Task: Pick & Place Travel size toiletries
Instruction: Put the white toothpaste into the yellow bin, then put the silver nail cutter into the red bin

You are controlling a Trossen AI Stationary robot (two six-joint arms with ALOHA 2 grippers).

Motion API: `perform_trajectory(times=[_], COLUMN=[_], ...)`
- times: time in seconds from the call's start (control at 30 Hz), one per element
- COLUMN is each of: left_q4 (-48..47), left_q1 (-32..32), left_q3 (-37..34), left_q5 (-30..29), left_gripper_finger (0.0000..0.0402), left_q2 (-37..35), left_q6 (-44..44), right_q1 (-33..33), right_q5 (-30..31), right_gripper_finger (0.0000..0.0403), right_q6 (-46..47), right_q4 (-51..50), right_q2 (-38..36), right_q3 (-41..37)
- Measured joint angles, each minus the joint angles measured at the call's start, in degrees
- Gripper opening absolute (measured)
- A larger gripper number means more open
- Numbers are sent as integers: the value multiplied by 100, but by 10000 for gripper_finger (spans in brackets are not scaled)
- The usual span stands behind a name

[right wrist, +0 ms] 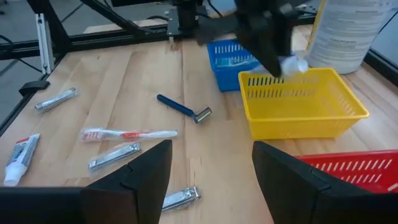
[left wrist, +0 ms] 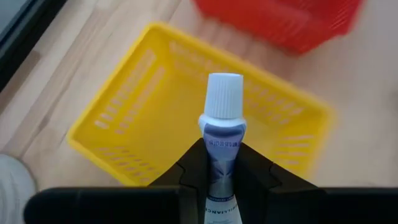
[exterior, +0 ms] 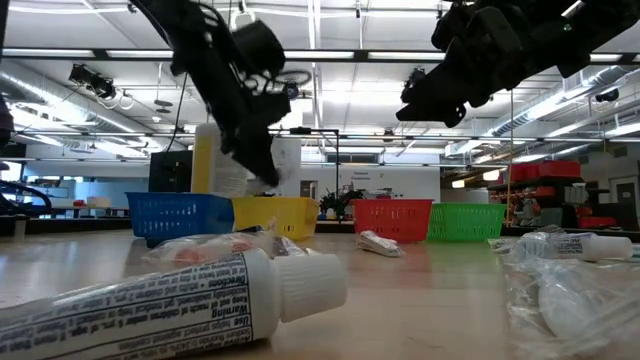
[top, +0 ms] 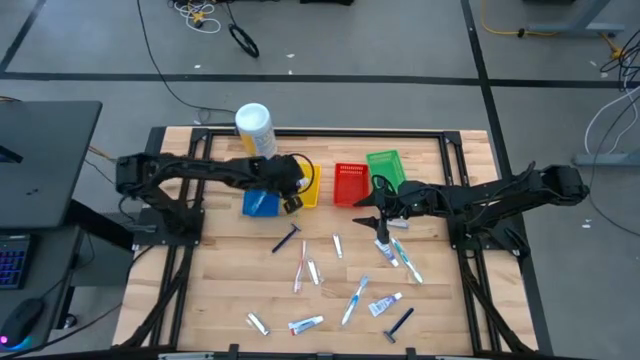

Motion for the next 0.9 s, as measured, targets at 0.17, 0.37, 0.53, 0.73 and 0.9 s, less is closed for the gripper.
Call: perform_trajectory(times=[0.17, 0.37, 0.53, 0.73, 0.9], left_q4=[469, 731, 711, 719, 719], left_q1=[256, 362, 371, 373, 328], left_q3=[-2, 9, 4, 4, 8], left_q5=[313, 332, 352, 286, 173], left_gripper_finger=[64, 65, 91, 145, 169], left_q2=[444, 530, 538, 538, 527], left_q6=[137, 42, 124, -58, -73], right_q1=[0, -1, -2, 0, 0], right_q5=[-1, 2, 9, 9, 9], right_gripper_finger=[234, 234, 234, 234, 234], right_q6=[162, 154, 154, 161, 179], right_q4=[-8, 5, 12, 18, 6], right_q2=[0, 0, 0, 0, 0], right_q3=[1, 1, 1, 1, 1])
